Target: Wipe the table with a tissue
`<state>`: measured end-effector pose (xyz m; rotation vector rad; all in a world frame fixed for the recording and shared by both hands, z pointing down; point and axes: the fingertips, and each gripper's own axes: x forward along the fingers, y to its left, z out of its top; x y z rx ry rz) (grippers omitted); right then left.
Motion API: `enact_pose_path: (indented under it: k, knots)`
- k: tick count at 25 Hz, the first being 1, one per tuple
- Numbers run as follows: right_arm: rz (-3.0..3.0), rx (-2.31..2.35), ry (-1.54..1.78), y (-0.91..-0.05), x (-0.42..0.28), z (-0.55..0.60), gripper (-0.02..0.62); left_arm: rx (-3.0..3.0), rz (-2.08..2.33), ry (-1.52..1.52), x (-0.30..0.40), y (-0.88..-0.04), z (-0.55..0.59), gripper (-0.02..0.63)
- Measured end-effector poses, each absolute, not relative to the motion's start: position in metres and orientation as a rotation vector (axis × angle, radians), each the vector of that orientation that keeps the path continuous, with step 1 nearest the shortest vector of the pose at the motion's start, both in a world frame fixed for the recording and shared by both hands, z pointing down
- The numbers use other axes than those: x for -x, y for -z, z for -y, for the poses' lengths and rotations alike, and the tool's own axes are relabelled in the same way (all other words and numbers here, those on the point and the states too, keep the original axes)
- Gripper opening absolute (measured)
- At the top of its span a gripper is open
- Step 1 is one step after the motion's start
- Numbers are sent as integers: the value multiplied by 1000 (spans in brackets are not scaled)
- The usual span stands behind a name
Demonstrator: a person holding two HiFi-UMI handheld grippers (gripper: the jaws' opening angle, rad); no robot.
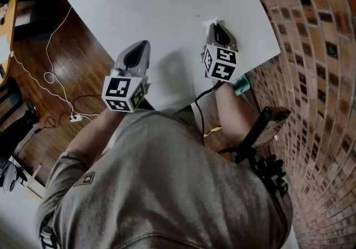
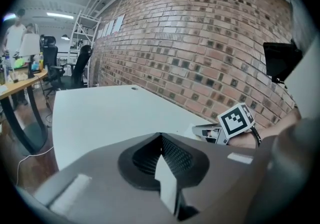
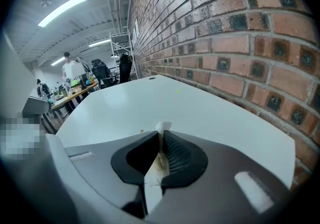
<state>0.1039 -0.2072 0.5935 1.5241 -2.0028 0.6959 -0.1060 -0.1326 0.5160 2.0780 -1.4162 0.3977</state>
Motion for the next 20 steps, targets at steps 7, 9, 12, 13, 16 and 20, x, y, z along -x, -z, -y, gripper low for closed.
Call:
enact_pose_path:
  k: [7,9,12,13,16,20]
  knots:
    - [2038,-1441,-705,-596,-81,196,41,-2070,1438,-383,110,-511,127,2]
    - [2048,-1420,-714,-597,-76,193,41,-2073,1441,-382,110,-509,126,2]
    - [2061,-1392,-733,-598,-67,188,41,-2074,1439,-391,110,-509,124,2]
    - [2065,-1383,-739,-598,-64,186,41,-2075,1439,-392,109,-509,123,2]
    - [2079,-1354,-750,-599,-58,179,41,-2083,1439,-398,107,-506,122,2]
    - [2090,-1320,-762,-600,-54,170,41,-2097,1441,-406,102,-502,118,2]
